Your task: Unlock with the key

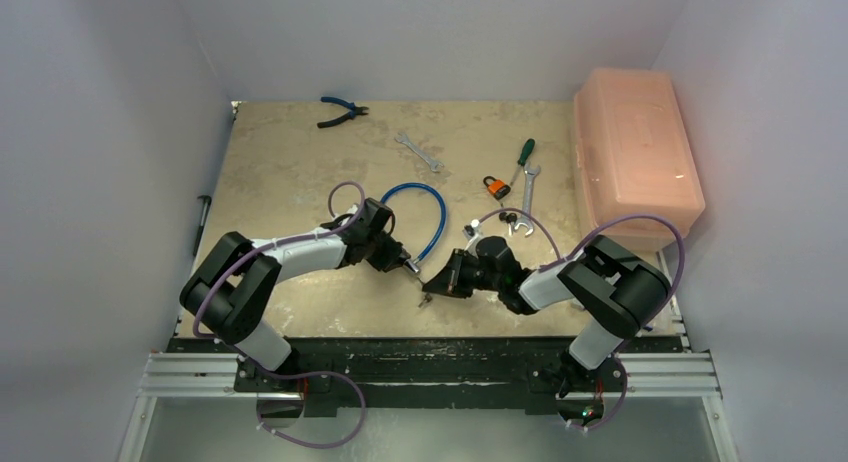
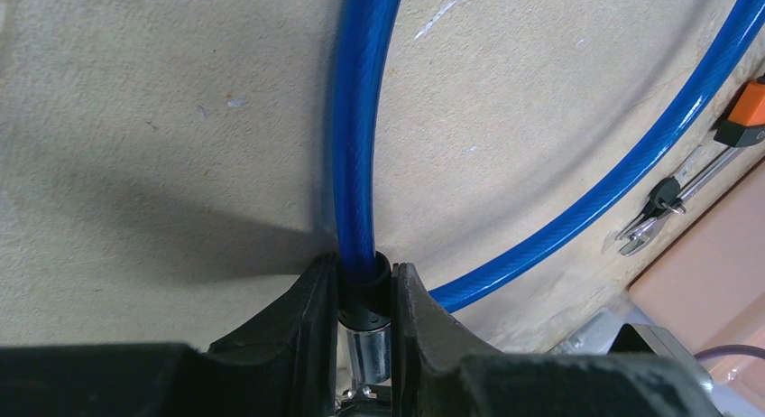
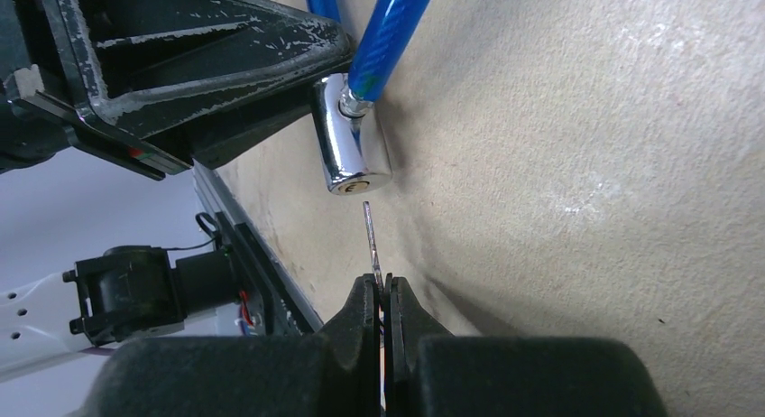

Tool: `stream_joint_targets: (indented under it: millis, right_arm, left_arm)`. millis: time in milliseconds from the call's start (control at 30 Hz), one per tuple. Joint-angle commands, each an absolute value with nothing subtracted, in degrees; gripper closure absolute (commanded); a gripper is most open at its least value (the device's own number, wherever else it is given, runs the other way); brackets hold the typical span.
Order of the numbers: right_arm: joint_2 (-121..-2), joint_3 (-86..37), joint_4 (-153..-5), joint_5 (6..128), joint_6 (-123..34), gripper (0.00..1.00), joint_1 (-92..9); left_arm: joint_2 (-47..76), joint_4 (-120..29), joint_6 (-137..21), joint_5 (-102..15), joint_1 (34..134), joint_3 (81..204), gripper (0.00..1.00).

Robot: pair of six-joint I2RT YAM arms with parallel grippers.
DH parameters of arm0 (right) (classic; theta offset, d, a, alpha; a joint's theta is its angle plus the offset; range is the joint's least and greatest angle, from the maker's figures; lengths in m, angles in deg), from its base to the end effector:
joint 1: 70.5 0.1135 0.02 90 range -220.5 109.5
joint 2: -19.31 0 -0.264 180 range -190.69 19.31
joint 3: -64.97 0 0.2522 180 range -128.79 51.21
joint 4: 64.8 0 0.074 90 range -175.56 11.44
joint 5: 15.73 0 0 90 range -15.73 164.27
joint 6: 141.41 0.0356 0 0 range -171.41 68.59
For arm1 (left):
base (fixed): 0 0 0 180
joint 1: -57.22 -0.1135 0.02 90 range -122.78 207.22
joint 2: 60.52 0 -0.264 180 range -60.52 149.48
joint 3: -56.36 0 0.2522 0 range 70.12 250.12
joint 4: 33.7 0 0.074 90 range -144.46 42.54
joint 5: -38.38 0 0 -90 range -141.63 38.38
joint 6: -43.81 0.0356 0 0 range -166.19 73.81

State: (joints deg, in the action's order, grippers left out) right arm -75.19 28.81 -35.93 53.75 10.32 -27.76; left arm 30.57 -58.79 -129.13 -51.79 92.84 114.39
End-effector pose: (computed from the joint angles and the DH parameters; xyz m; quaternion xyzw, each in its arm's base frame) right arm 0.1873 0.1901 0.1092 0.0517 0.8531 0.4863 0.1821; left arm 0.2392 -0.1713 0.1468 -0.3863 0.8806 -0.2351 0.1414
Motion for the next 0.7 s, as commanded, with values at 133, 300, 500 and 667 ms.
stream_joint_targets:
  millis: [133,300,500,667]
  right_arm:
    - [-75.28,27.53,-32.11,54.94,10.48,1.00,-27.53]
    - [-74.87,28.08,-31.45,55.41,10.20,1.00,-27.52]
    - [-74.90,28.06,-31.15,55.72,10.55,1.00,-27.52]
    - [-75.17,27.83,-32.36,55.73,10.68,1.00,-27.52]
  left_arm:
    - [29.32,-58.03,-128.69,-50.21,92.56,113.22,1.00]
    - [29.38,-57.92,-128.73,-50.12,92.58,113.10,1.00]
    - [29.48,-57.71,-128.80,-50.05,92.57,113.06,1.00]
    - [29.57,-57.59,-128.78,-49.93,92.60,113.19,1.00]
